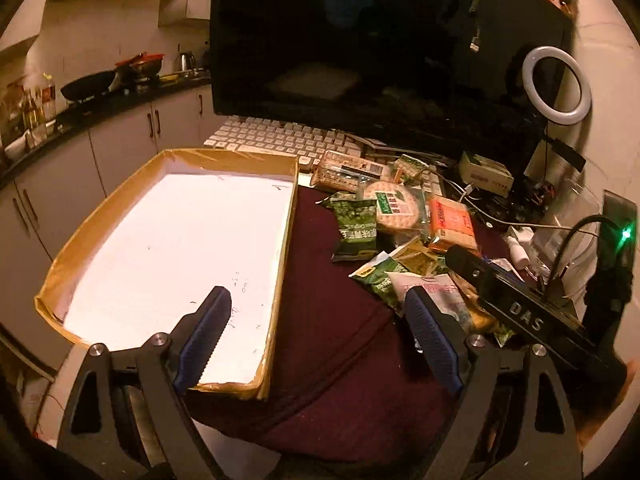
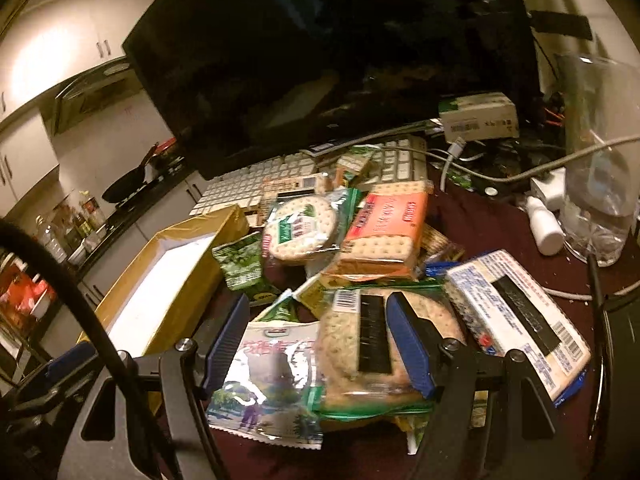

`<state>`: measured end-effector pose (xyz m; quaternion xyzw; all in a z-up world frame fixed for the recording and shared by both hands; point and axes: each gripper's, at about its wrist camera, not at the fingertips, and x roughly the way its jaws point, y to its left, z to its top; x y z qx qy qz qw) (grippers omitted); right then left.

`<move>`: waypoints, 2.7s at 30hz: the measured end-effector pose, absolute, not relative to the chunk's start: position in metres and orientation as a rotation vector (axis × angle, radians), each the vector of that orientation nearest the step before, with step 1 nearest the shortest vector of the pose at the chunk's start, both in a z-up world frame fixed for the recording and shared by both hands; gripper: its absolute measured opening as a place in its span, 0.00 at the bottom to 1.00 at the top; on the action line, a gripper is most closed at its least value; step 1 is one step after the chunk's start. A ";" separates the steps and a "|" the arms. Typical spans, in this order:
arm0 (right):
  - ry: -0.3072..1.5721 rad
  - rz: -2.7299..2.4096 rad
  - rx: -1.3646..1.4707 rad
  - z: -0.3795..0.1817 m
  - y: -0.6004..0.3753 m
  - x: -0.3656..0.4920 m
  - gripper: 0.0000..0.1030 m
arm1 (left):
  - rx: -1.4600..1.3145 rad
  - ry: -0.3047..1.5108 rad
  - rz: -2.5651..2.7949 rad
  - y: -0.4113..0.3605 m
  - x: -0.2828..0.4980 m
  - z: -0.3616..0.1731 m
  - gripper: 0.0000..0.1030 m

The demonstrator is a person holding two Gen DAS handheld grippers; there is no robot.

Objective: Organize snacks
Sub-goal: 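Move the right tool toward the round cracker pack in the snack pile, then close the right tool on the clear-bagged round cracker pack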

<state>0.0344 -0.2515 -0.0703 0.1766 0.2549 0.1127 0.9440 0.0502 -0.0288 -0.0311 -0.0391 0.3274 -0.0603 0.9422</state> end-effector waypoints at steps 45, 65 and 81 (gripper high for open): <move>0.605 0.090 0.482 -0.081 -0.269 0.035 0.69 | 0.025 0.831 -0.303 -0.052 0.141 -0.060 0.86; 0.593 0.093 0.329 -0.076 -0.246 0.037 0.69 | 0.041 0.806 -0.262 -0.043 0.104 -0.039 0.86; 0.584 0.133 0.328 -0.076 -0.240 0.036 0.71 | 0.090 0.802 -0.232 -0.039 0.092 -0.041 0.86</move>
